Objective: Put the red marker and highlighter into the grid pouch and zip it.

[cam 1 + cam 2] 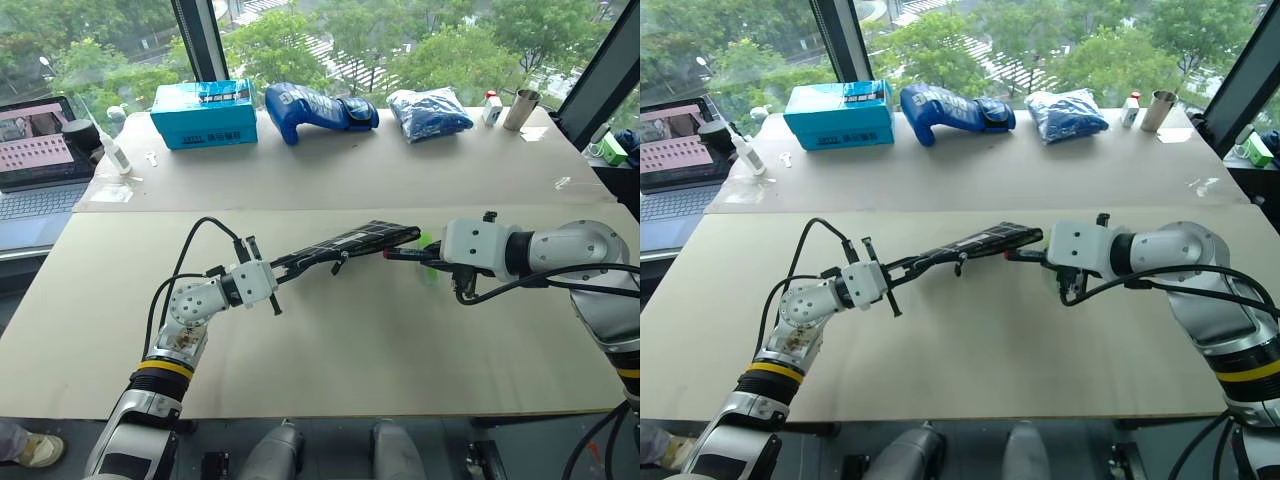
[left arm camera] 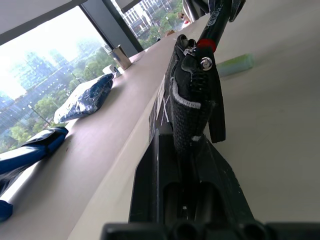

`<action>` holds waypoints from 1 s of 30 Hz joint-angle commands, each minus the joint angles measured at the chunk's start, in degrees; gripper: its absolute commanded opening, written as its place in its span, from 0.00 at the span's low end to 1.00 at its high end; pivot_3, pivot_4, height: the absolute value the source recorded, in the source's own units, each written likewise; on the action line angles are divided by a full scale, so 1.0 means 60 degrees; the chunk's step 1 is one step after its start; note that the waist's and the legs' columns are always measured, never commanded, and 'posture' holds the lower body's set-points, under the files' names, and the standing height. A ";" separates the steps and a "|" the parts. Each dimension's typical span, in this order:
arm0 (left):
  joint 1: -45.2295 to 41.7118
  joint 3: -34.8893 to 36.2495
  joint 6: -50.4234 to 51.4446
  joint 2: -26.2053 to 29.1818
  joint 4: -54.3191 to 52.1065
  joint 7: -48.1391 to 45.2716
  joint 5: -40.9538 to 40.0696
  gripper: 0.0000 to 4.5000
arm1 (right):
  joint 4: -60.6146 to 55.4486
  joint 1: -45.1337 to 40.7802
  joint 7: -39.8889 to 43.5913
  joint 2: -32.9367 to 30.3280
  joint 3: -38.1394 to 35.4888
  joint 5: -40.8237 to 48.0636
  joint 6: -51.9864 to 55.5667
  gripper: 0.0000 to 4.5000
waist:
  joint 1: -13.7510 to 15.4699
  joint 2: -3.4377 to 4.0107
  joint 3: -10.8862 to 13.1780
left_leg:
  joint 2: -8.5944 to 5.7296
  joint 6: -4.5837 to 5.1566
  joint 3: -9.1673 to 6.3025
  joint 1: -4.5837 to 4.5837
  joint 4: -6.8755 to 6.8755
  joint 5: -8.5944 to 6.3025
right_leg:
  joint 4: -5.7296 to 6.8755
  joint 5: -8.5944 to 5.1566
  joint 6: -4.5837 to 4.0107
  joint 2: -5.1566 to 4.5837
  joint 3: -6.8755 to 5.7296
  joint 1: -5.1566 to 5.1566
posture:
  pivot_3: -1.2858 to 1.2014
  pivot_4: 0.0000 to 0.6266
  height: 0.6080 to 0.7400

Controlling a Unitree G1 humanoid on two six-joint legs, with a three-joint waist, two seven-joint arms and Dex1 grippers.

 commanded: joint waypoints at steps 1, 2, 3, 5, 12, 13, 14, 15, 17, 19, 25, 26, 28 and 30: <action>0.0021 0.0040 -0.0008 -0.0003 -0.0420 0.0016 -0.0168 0.00 | 0.0137 -0.0268 -0.0022 -0.0014 -0.0311 -0.0145 -0.0273 0.11 | 0.0003 0.0000 0.0000 | 0.0000 0.0000 0.0000 0.0000 0.0000 0.0000 | 0.0000 0.0000 0.0000 0.0000 0.0000 0.0000 | 0.52 0.24 1.00; 0.0028 0.0041 -0.0007 0.0003 -0.0428 0.0012 -0.0164 0.00 | 0.0164 -0.0263 0.0007 -0.0017 -0.0365 -0.0103 -0.0273 0.11 | 0.0004 0.0000 0.0000 | 0.0000 0.0000 0.0000 -0.0001 -0.0001 0.0000 | 0.0000 0.0000 0.0000 0.0000 0.0000 0.0000 | 0.52 0.24 1.00; 0.0038 0.0044 -0.0008 0.0015 -0.0434 0.0005 -0.0162 0.00 | 0.0147 -0.0238 0.0064 -0.0022 -0.0449 0.0002 -0.0258 0.11 | 0.0005 0.0000 0.0000 | 0.0000 0.0000 0.0000 0.0000 -0.0001 0.0000 | 0.0000 0.0000 0.0000 0.0000 0.0000 0.0000 | 0.52 0.24 1.00; 0.0055 0.0055 0.0001 0.0034 -0.0441 -0.0002 -0.0164 0.00 | 0.0050 -0.0179 0.0215 -0.0023 -0.0664 0.0334 -0.0114 0.11 | 0.0005 0.0000 0.0000 | -0.0002 0.0000 0.0001 -0.0001 -0.0001 0.0000 | -0.0001 0.0000 0.0000 -0.0002 0.0000 0.0000 | 0.52 0.24 1.00; 0.0069 0.0072 0.0011 0.0094 -0.0437 -0.0055 -0.0180 0.00 | 0.0136 0.0043 0.0622 -0.0410 -0.1102 0.0590 -0.0159 0.11 | 0.0009 0.0000 0.0000 | 0.0000 0.0000 0.0001 0.0000 -0.0001 0.0000 | -0.0001 0.0000 0.0000 -0.0001 0.0000 0.0002 | 0.52 0.24 1.00; 0.0059 0.0076 0.0012 0.0101 -0.0433 -0.0063 -0.0182 0.00 | 0.0199 0.0021 0.0618 -0.0424 -0.1162 0.0603 -0.0144 0.11 | 0.0008 0.0000 0.0000 | -0.0001 0.0000 0.0000 0.0000 -0.0001 0.0000 | -0.0001 0.0000 0.0000 -0.0001 0.0000 0.0001 | 0.52 0.24 1.00; 0.0048 0.0079 0.0014 0.0105 -0.0427 -0.0070 -0.0183 0.00 | 0.0266 -0.0017 0.0598 -0.0437 -0.1166 0.0568 -0.0154 0.11 | 0.0008 0.0000 0.0000 | -0.0001 0.0000 0.0001 0.0000 -0.0001 0.0000 | -0.0001 0.0000 0.0000 0.0000 0.0000 0.0001 | 0.52 0.24 1.00; 0.0037 0.0081 0.0018 0.0109 -0.0429 -0.0076 -0.0183 0.00 | 0.0334 -0.0044 0.0587 -0.0452 -0.1119 0.0479 -0.0209 0.11 | 0.0008 0.0000 0.0000 | -0.0001 0.0000 0.0001 0.0000 -0.0001 0.0000 | -0.0001 0.0000 0.0000 0.0000 0.0000 0.0001 | 0.52 0.24 1.00; 0.0031 0.0084 0.0029 0.0117 -0.0457 -0.0089 -0.0188 0.00 | 0.0434 -0.0066 0.0558 -0.0427 -0.0982 0.0282 -0.0312 0.11 | 0.0008 0.0000 0.0000 | 0.0000 0.0001 0.0001 0.0002 -0.0001 -0.0001 | -0.0001 0.0000 0.0000 0.0000 0.0000 0.0003 | 0.52 0.24 1.00; 0.0049 0.0087 0.0026 0.0125 -0.0487 -0.0105 -0.0193 0.00 | 0.0582 -0.0127 0.0469 -0.0354 -0.0809 0.0038 -0.0417 0.11 | 0.0004 0.0000 0.0000 | 0.0000 0.0001 0.0001 0.0000 -0.0002 -0.0001 | -0.0001 0.0000 0.0000 0.0000 0.0001 0.0000 | 0.52 0.24 1.00; 0.0123 0.0085 0.0053 0.0163 -0.0574 -0.0169 -0.0215 0.00 | 0.0783 -0.0362 0.0426 -0.0010 -0.0516 -0.0279 -0.0506 0.11 | 0.0001 0.0000 0.0000 | 0.0002 0.0000 0.0003 0.0001 -0.0003 0.0000 | 0.0000 0.0000 0.0000 0.0001 0.0001 -0.0001 | 0.52 0.24 1.00; 0.0130 0.0090 0.0064 0.0167 -0.0586 -0.0180 -0.0223 0.00 | 0.0797 -0.0395 0.0425 0.0034 -0.0482 -0.0312 -0.0503 0.11 | 0.0001 0.0000 0.0000 | 0.0003 0.0000 0.0003 0.0001 -0.0004 0.0000 | 0.0001 0.0000 0.0000 0.0001 0.0001 -0.0001 | 0.52 0.24 1.00; 0.0138 0.0093 0.0085 0.0165 -0.0602 -0.0207 -0.0237 0.00 | 0.0855 -0.0500 0.0421 0.0144 -0.0391 -0.0400 -0.0531 0.11 | 0.0002 0.0000 0.0000 | 0.0000 0.0000 0.0003 -0.0002 -0.0003 0.0000 | -0.0001 0.0000 0.0000 -0.0001 0.0002 -0.0001 | 0.52 0.24 1.00; 0.0162 0.0074 0.0091 0.0150 -0.0620 -0.0228 -0.0242 0.00 | 0.0906 -0.0609 0.0414 0.0272 -0.0269 -0.0510 -0.0586 0.11 | 0.0002 0.0000 0.0000 | 0.0000 0.0000 0.0003 -0.0001 -0.0002 0.0000 | -0.0001 0.0000 0.0000 -0.0001 0.0002 0.0000 | 0.52 0.24 1.00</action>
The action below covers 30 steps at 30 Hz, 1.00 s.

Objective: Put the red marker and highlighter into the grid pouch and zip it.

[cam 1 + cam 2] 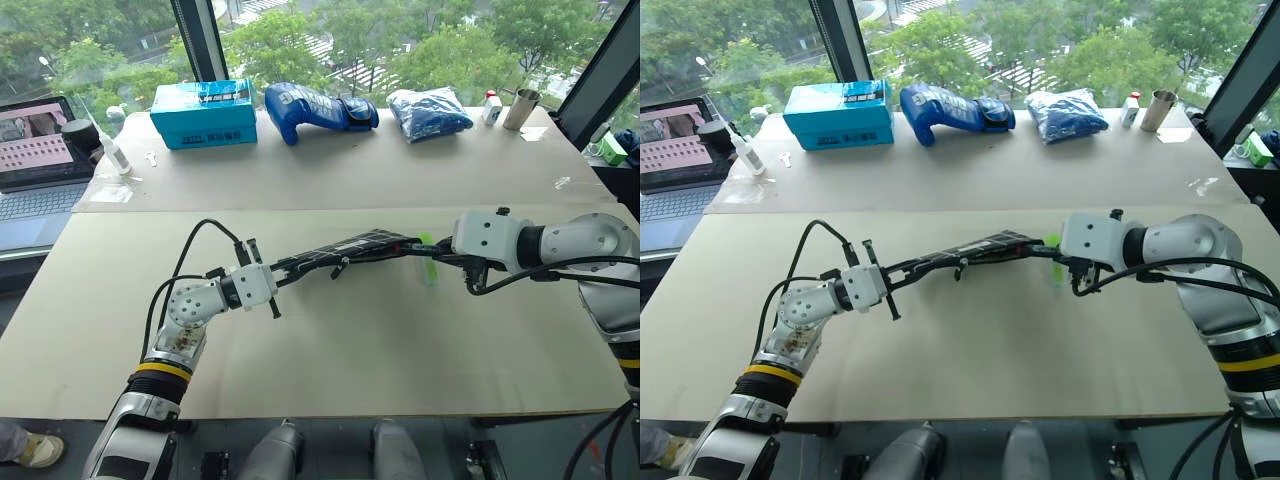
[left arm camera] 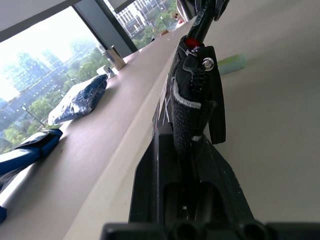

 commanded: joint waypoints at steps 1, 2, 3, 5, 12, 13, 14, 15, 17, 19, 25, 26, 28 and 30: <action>0.0015 0.0060 0.0043 0.0049 -0.0391 -0.0029 -0.0244 0.00 | -0.0075 -0.0434 -0.0069 0.0153 0.0072 -0.0255 -0.0292 0.11 | -0.0004 0.0000 0.0000 | 0.0001 -0.0001 0.0000 0.0001 0.0000 0.0000 | 0.0001 0.0000 0.0000 0.0001 0.0000 0.0000 | 0.52 0.24 1.00; 0.0028 0.0039 0.0055 0.0030 -0.0409 -0.0043 -0.0253 0.00 | -0.0112 -0.0466 -0.0065 0.0239 0.0180 -0.0310 -0.0327 0.11 | -0.0005 0.0000 0.0000 | 0.0002 -0.0001 0.0000 0.0002 0.0000 0.0000 | 0.0001 0.0000 0.0000 0.0001 0.0000 0.0000 | 0.52 0.24 1.00; 0.0037 0.0025 0.0064 0.0014 -0.0421 -0.0053 -0.0258 0.00 | -0.0154 -0.0491 -0.0058 0.0319 0.0266 -0.0358 -0.0354 0.11 | -0.0005 0.0000 0.0000 | 0.0004 -0.0001 0.0000 0.0003 -0.0001 0.0000 | 0.0002 0.0000 0.0000 0.0003 -0.0001 0.0000 | 0.52 0.24 1.00; 0.0050 -0.0006 0.0096 -0.0032 -0.0440 -0.0078 -0.0283 0.00 | -0.0320 -0.0530 -0.0033 0.0519 0.0512 -0.0505 -0.0479 0.11 | -0.0004 0.0000 0.0000 | 0.0003 0.0000 0.0000 0.0002 0.0000 0.0000 | 0.0002 0.0000 0.0000 0.0002 0.0000 0.0000 | 0.52 0.24 1.00; 0.0139 -0.0090 0.0490 -0.0436 -0.0545 -0.0115 -0.0618 0.00 | -0.0885 -0.0824 0.0066 0.1304 0.1486 -0.1207 -0.0948 0.11 | -0.0005 0.0000 0.0000 | 0.0001 -0.0002 -0.0001 0.0001 0.0000 0.0001 | 0.0003 0.0000 0.0000 0.0001 0.0000 -0.0003 | 0.52 0.24 1.00; 0.0169 -0.0116 0.0566 -0.0505 -0.0569 -0.0122 -0.0670 0.00 | -0.0906 -0.0870 0.0076 0.1373 0.1563 -0.1274 -0.1010 0.11 | -0.0004 0.0000 0.0000 | 0.0002 -0.0002 -0.0001 0.0001 0.0000 0.0001 | 0.0003 0.0000 0.0000 0.0002 0.0000 -0.0003 | 0.52 0.24 1.00; 0.0199 -0.0141 0.0636 -0.0565 -0.0592 -0.0151 -0.0718 0.00 | -0.0906 -0.0918 0.0085 0.1432 0.1614 -0.1339 -0.1045 0.11 | -0.0005 0.0000 0.0000 | 0.0000 -0.0002 -0.0001 0.0002 0.0000 0.0001 | 0.0002 0.0000 0.0000 0.0001 0.0000 -0.0002 | 0.52 0.24 1.00; 0.0235 -0.0170 0.0686 -0.0616 -0.0620 -0.0183 -0.0738 0.00 | -0.0892 -0.0971 0.0070 0.1479 0.1668 -0.1437 -0.1103 0.11 | 0.0000 0.0000 0.0000 | 0.0000 -0.0002 -0.0001 0.0002 0.0000 0.0001 | 0.0002 0.0000 0.0000 0.0001 0.0000 -0.0001 | 0.52 0.24 1.00; 0.0288 -0.0211 0.0728 -0.0686 -0.0638 -0.0240 -0.0717 0.00 | -0.0870 -0.1054 0.0038 0.1598 0.1717 -0.1530 -0.1201 0.11 | 0.0002 0.0000 0.0000 | -0.0001 -0.0004 -0.0001 0.0001 0.0002 0.0002 | 0.0003 0.0000 0.0000 0.0001 0.0000 -0.0001 | 0.52 0.24 1.00; 0.0300 -0.0235 0.0734 -0.0719 -0.0620 -0.0283 -0.0695 0.00 | -0.0886 -0.1121 0.0007 0.1738 0.1705 -0.1535 -0.1212 0.11 | 0.0002 0.0000 0.0000 | -0.0001 -0.0004 -0.0001 0.0002 0.0002 0.0002 | 0.0002 0.0000 0.0000 0.0001 0.0000 -0.0001 | 0.52 0.24 1.00; 0.0209 -0.0222 0.0724 -0.0753 -0.0515 -0.0352 -0.0704 0.00 | -0.1385 -0.1194 0.0080 0.2797 0.1474 -0.0553 -0.0426 0.34 | -0.0032 0.0000 0.0000 | 0.0007 -0.0005 -0.0002 0.0004 0.0000 0.0003 | 0.0004 0.0001 -0.0002 0.0007 0.0001 -0.0003 | 0.52 0.24 1.00; 0.0196 -0.0214 0.0717 -0.0755 -0.0497 -0.0360 -0.0706 0.00 | -0.1433 -0.1169 0.0115 0.2895 0.1409 -0.0417 -0.0288 0.41 | -0.0034 0.0000 0.0000 | 0.0008 -0.0005 -0.0003 0.0004 -0.0002 0.0003 | 0.0006 0.0001 -0.0002 0.0008 0.0001 -0.0005 | 0.52 0.24 1.00; 0.0173 -0.0199 0.0702 -0.0761 -0.0463 -0.0365 -0.0700 0.00 | -0.1345 -0.1167 -0.0017 0.2936 0.1367 -0.0548 -0.0260 0.57 | -0.0019 0.0000 0.0000 | 0.0009 -0.0005 -0.0006 0.0003 -0.0003 0.0003 | 0.0006 0.0001 -0.0002 0.0008 0.0001 -0.0006 | 0.52 0.24 1.00; 0.0176 -0.0185 0.0685 -0.0753 -0.0450 -0.0368 -0.0700 0.00 | -0.1238 -0.1067 -0.0057 0.2735 0.1300 -0.0672 -0.0129 0.69 | 0.0010 0.0000 0.0000 | 0.0001 -0.0005 -0.0008 0.0003 0.0000 0.0003 | 0.0003 0.0001 -0.0003 0.0004 0.0002 -0.0002 | 0.52 0.24 1.00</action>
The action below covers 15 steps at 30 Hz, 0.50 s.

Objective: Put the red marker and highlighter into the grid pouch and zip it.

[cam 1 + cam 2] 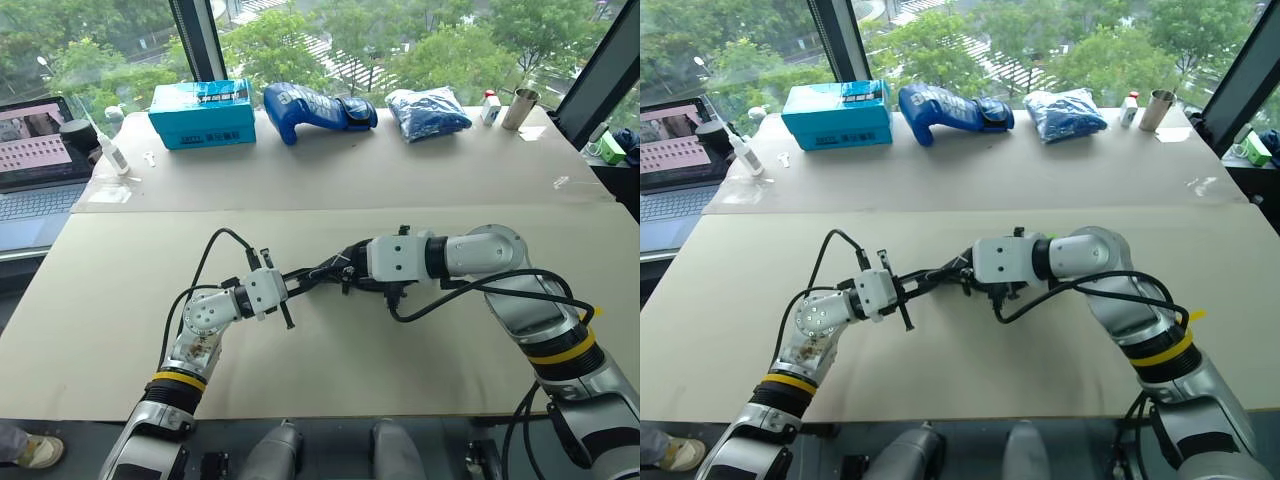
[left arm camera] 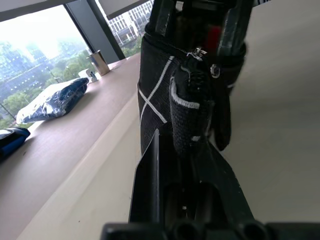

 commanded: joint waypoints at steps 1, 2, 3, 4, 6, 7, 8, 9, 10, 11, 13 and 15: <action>-0.0125 0.0054 -0.0094 -0.0031 -0.0183 -0.0003 -0.0113 0.00 | -0.0190 -0.0019 0.0009 -0.0367 -0.0514 0.0109 0.0134 0.78 | 0.0034 0.0000 0.0000 | -0.0002 0.0000 0.0000 0.0000 0.0001 0.0000 | -0.0001 0.0000 0.0000 -0.0001 0.0000 0.0001 | 0.52 0.24 1.00; -0.0119 0.0064 -0.0100 -0.0021 -0.0176 -0.0001 -0.0110 0.00 | -0.0060 -0.0017 0.0070 -0.0535 -0.0670 0.0191 0.0109 0.78 | 0.0051 0.0000 0.0000 | -0.0003 -0.0001 0.0001 -0.0001 0.0002 0.0000 | 0.0000 0.0000 0.0000 -0.0001 -0.0001 0.0001 | 0.52 0.24 1.00; -0.0116 0.0077 -0.0105 -0.0007 -0.0165 0.0003 -0.0107 0.00 | 0.0093 -0.0054 0.0158 -0.0722 -0.0860 0.0333 0.0076 0.78 | 0.0054 0.0000 0.0000 | -0.0005 -0.0001 0.0002 -0.0002 0.0003 0.0000 | -0.0001 0.0000 0.0000 -0.0002 -0.0001 0.0001 | 0.52 0.24 1.00; -0.0109 0.0097 -0.0109 0.0016 -0.0153 0.0009 -0.0102 0.00 | 0.0325 -0.0141 0.0243 -0.0946 -0.1119 0.0493 0.0001 0.78 | 0.0051 0.0000 0.0000 | -0.0006 0.0000 0.0003 -0.0002 0.0003 0.0000 | -0.0002 0.0000 0.0000 -0.0002 -0.0001 0.0002 | 0.52 0.24 1.00; -0.0093 0.0148 -0.0130 0.0081 -0.0112 0.0018 -0.0089 0.00 | 0.1011 -0.0474 0.0252 -0.1350 -0.1803 0.0796 0.0060 0.78 | 0.0035 0.0000 0.0000 | -0.0004 0.0000 0.0004 0.0000 0.0002 0.0000 | -0.0003 0.0000 0.0000 -0.0002 0.0000 0.0003 | 0.52 0.24 1.00; -0.0086 0.0169 -0.0145 0.0111 -0.0091 0.0024 -0.0078 0.00 | 0.1351 -0.0612 0.0279 -0.1544 -0.2115 0.0981 0.0104 0.78 | 0.0023 0.0000 0.0000 | -0.0003 0.0000 0.0005 0.0001 0.0001 0.0000 | -0.0003 0.0000 0.0000 0.0000 0.0000 0.0003 | 0.52 0.24 1.00; -0.0084 0.0188 -0.0161 0.0137 -0.0069 0.0030 -0.0071 0.00 | 0.1619 -0.0654 0.0436 -0.1739 -0.2398 0.1244 0.0169 0.78 | 0.0020 0.0000 0.0000 | -0.0003 0.0000 0.0006 0.0000 -0.0001 0.0000 | -0.0002 0.0000 0.0000 0.0000 0.0000 0.0000 | 0.52 0.24 1.00; -0.0080 0.0206 -0.0180 0.0163 -0.0050 0.0044 -0.0061 0.00 | 0.1891 -0.0608 0.0658 -0.1950 -0.2713 0.1573 0.0181 0.78 | 0.0013 0.0000 0.0000 | 0.0000 0.0000 0.0006 0.0001 -0.0002 0.0000 | -0.0001 0.0000 0.0000 0.0001 0.0000 0.0000 | 0.52 0.24 1.00; -0.0077 0.0227 -0.0202 0.0188 -0.0033 0.0063 -0.0048 0.00 | 0.2148 -0.0556 0.0809 -0.2076 -0.3012 0.1895 0.0264 0.78 | 0.0015 0.0000 0.0000 | 0.0001 0.0000 0.0006 0.0002 -0.0006 0.0000 | -0.0001 0.0000 0.0000 0.0001 0.0000 -0.0002 | 0.52 0.24 1.00; -0.0076 0.0254 -0.0218 0.0210 -0.0021 0.0089 -0.0040 0.00 | 0.2511 -0.0574 0.0757 -0.2090 -0.3329 0.2177 0.0380 0.78 | 0.0015 -0.0001 0.0000 | 0.0004 0.0001 0.0007 0.0003 -0.0008 0.0000 | -0.0003 0.0000 0.0000 0.0003 -0.0001 0.0001 | 0.52 0.24 1.00; -0.0068 0.0308 -0.0233 0.0248 -0.0013 0.0157 -0.0031 0.00 | 0.3234 -0.0752 0.0150 -0.1880 -0.3749 0.2381 0.0987 0.78 | -0.0017 0.0000 0.0000 | 0.0005 0.0003 0.0007 0.0003 -0.0008 -0.0002 | -0.0005 0.0000 0.0000 0.0003 -0.0001 0.0002 | 0.52 0.24 1.00; -0.0034 0.0343 -0.0233 0.0276 -0.0041 0.0203 -0.0026 0.00 | 0.3617 -0.0707 -0.0635 -0.1642 -0.3774 0.2136 0.1745 0.78 | -0.0044 0.0000 0.0000 | 0.0008 0.0003 0.0014 0.0011 -0.0009 -0.0002 | -0.0003 0.0001 -0.0002 0.0002 0.0004 0.0004 | 0.52 0.24 1.00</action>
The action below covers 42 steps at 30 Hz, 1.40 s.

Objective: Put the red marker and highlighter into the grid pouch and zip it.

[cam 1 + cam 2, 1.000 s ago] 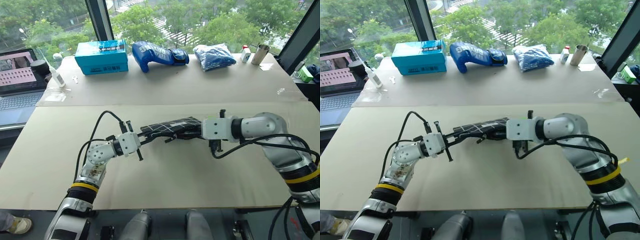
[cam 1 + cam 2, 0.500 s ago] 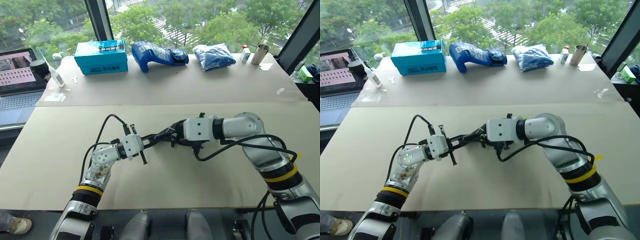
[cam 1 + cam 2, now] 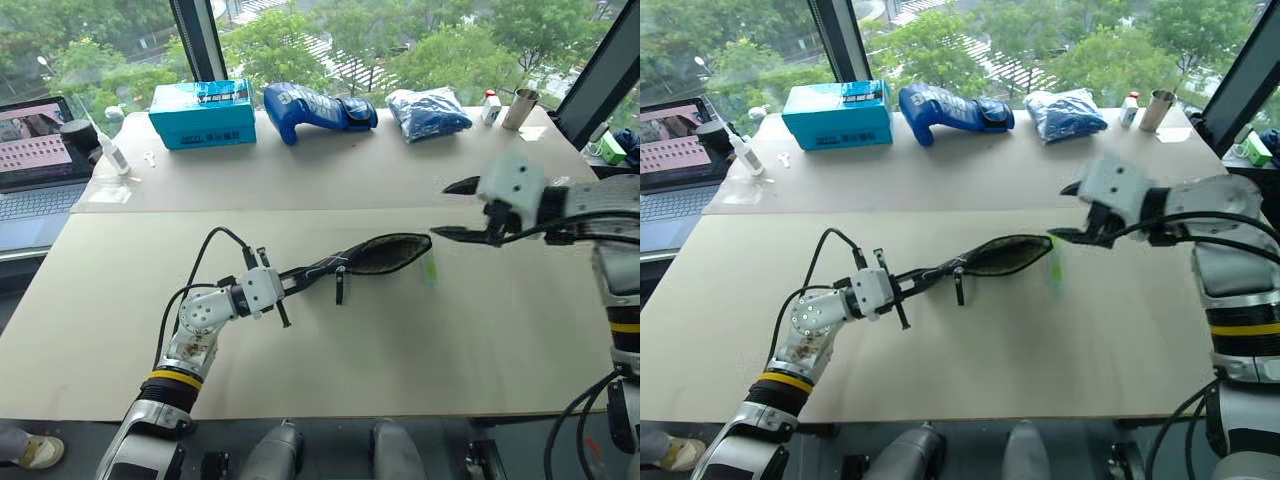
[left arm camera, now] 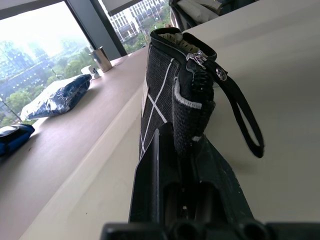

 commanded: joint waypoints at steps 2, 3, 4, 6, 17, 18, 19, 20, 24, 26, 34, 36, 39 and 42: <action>0.0027 0.0221 -0.0185 0.0087 -0.0209 0.0187 -0.0035 0.00 | 0.0646 -0.0095 -0.1833 0.0522 -0.0184 -0.0307 0.2038 0.78 | -0.0001 0.0000 0.0000 | 0.0001 0.0000 0.0002 0.0002 0.0000 0.0000 | 0.0005 0.0002 -0.0004 0.0000 0.0000 -0.0001 | 0.52 0.24 1.00; 0.0061 0.0233 -0.0172 0.0104 -0.0243 0.0207 -0.0038 0.00 | 0.0484 0.0091 -0.2164 0.0626 -0.0087 -0.0439 0.2497 0.78 | 0.0001 0.0001 0.0000 | 0.0001 -0.0001 0.0002 0.0000 0.0000 0.0001 | 0.0006 0.0003 -0.0004 0.0000 0.0001 -0.0004 | 0.52 0.24 1.00; 0.0095 0.0241 -0.0157 0.0123 -0.0276 0.0229 -0.0032 0.00 | 0.0328 0.0223 -0.2495 0.0782 -0.0051 -0.0494 0.3117 0.78 | 0.0018 0.0000 0.0000 | 0.0001 -0.0001 0.0001 0.0000 0.0002 0.0001 | 0.0011 0.0003 -0.0005 -0.0001 0.0001 -0.0005 | 0.52 0.24 1.00; 0.0185 0.0244 -0.0136 0.0168 -0.0340 0.0306 0.0033 0.00 | 0.0003 0.0585 -0.3558 0.1360 0.0019 -0.0748 0.4379 0.78 | 0.0017 0.0000 0.0000 | -0.0001 -0.0001 0.0001 -0.0008 0.0002 0.0001 | 0.0011 0.0003 -0.0004 -0.0005 0.0002 -0.0010 | 0.52 0.24 1.00; 0.0441 0.0213 0.0459 0.0152 -0.0750 0.0174 -0.0397 0.00 | -0.1025 0.1171 -0.5152 0.2264 -0.0234 -0.0557 0.6506 0.78 | 0.0029 0.0003 -0.0001 | -0.0011 -0.0002 -0.0003 -0.0016 0.0005 0.0001 | 0.0013 0.0003 -0.0005 -0.0015 0.0009 -0.0019 | 0.52 0.24 1.00; 0.0468 0.0178 0.0517 0.0152 -0.0810 0.0118 -0.0432 0.00 | -0.0949 0.1092 -0.5219 0.2196 -0.0330 -0.0550 0.6426 0.78 | 0.0027 0.0003 -0.0001 | -0.0010 -0.0001 -0.0002 -0.0016 0.0006 0.0001 | 0.0012 0.0003 -0.0005 -0.0015 0.0009 -0.0019 | 0.52 0.24 1.00; 0.0489 0.0164 0.0561 0.0151 -0.0857 0.0084 -0.0447 0.00 | -0.0893 0.0992 -0.5289 0.2142 -0.0421 -0.0524 0.6393 0.78 | 0.0027 0.0003 -0.0001 | -0.0011 -0.0002 0.0000 -0.0017 0.0005 0.0001 | 0.0012 0.0003 -0.0005 -0.0015 0.0009 -0.0019 | 0.52 0.24 1.00; 0.0504 0.0163 0.0610 0.0147 -0.0897 0.0054 -0.0457 0.00 | -0.0849 0.0886 -0.5347 0.2112 -0.0516 -0.0480 0.6369 0.78 | 0.0028 0.0003 -0.0001 | -0.0011 -0.0002 0.0003 -0.0016 0.0005 0.0001 | 0.0013 0.0003 -0.0005 -0.0015 0.0009 -0.0019 | 0.52 0.24 1.00; 0.0565 0.0185 0.0757 0.0115 -0.1014 -0.0033 -0.0495 0.00 | -0.1257 0.0748 -0.5205 0.2179 -0.0526 -0.0136 0.6770 0.78 | 0.0016 0.0003 -0.0001 | -0.0011 -0.0002 0.0006 -0.0016 0.0005 0.0001 | 0.0012 0.0003 -0.0005 -0.0014 0.0009 -0.0019 | 0.52 0.24 1.00; 0.0597 0.0197 0.0803 0.0098 -0.1049 -0.0047 -0.0492 0.00 | -0.1544 0.0854 -0.5243 0.2330 -0.0408 -0.0026 0.6995 0.78 | 0.0013 0.0003 -0.0001 | -0.0003 -0.0001 0.0006 -0.0013 0.0004 0.0001 | 0.0013 0.0003 -0.0005 -0.0008 0.0008 -0.0019 | 0.52 0.24 1.00; 0.0724 0.0270 0.0846 0.0211 -0.1102 -0.0134 -0.0493 0.00 | -0.2283 0.1597 -0.5804 0.3081 0.0264 0.0054 0.7602 0.78 | 0.0024 0.0003 -0.0001 | -0.0007 0.0000 0.0001 -0.0016 0.0005 0.0000 | 0.0011 0.0003 -0.0005 -0.0013 0.0008 -0.0017 | 0.52 0.24 1.00; 0.0708 0.0290 0.0864 0.0287 -0.1116 -0.0194 -0.0500 0.00 | -0.2245 0.1677 -0.5927 0.3028 0.0587 -0.0118 0.7517 0.78 | 0.0023 0.0003 -0.0001 | -0.0008 0.0000 -0.0002 -0.0015 0.0005 0.0001 | 0.0012 0.0003 -0.0005 -0.0013 0.0009 -0.0018 | 0.52 0.24 1.00; 0.0682 0.0303 0.0883 0.0350 -0.1134 -0.0257 -0.0516 0.00 | -0.2077 0.1835 -0.6192 0.2953 0.0996 -0.0388 0.7412 0.78 | 0.0023 0.0004 -0.0002 | -0.0006 0.0000 -0.0002 -0.0008 0.0004 0.0001 | 0.0013 0.0003 -0.0005 -0.0010 0.0008 -0.0015 | 0.52 0.24 1.00; 0.0670 0.0291 0.0899 0.0384 -0.1148 -0.0299 -0.0525 0.00 | -0.2073 0.1960 -0.6271 0.2981 0.1140 -0.0433 0.7396 0.78 | 0.0024 0.0004 -0.0003 | -0.0006 0.0001 0.0001 0.0010 0.0003 0.0000 | 0.0011 0.0003 -0.0005 -0.0010 0.0008 0.0003 | 0.52 0.24 1.00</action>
